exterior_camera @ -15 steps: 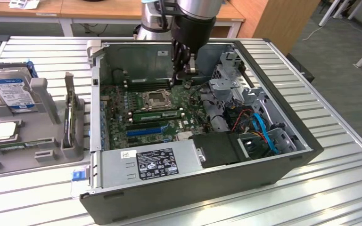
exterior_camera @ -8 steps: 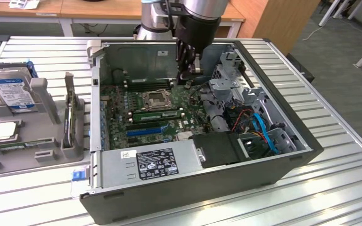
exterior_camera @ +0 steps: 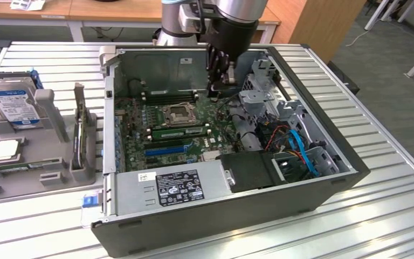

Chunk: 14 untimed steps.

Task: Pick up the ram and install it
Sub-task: 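Press down the ram until it locks into place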

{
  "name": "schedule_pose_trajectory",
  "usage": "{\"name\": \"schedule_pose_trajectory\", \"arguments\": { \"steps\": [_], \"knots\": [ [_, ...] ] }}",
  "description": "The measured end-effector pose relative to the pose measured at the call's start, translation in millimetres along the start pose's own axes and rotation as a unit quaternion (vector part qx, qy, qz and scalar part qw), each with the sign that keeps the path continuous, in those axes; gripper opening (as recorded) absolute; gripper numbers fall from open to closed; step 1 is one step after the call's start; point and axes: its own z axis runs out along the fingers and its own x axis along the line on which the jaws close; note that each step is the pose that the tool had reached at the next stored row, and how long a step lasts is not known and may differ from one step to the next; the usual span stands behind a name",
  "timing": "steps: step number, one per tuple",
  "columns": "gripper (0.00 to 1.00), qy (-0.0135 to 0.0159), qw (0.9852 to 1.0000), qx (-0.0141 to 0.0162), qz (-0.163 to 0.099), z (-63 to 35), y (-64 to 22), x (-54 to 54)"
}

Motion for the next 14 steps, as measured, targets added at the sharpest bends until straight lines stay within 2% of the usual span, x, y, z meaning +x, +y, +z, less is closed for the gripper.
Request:
{"name": "schedule_pose_trajectory", "arguments": {
  "steps": [8, 14],
  "knots": [
    [0.1, 0.0, 1.0, 0.0, 0.0, 0.1, -0.4, 0.1],
    [0.1, 0.0, 1.0, 0.0005, 0.0, 4.7, -0.8, 0.3]
  ]
}}
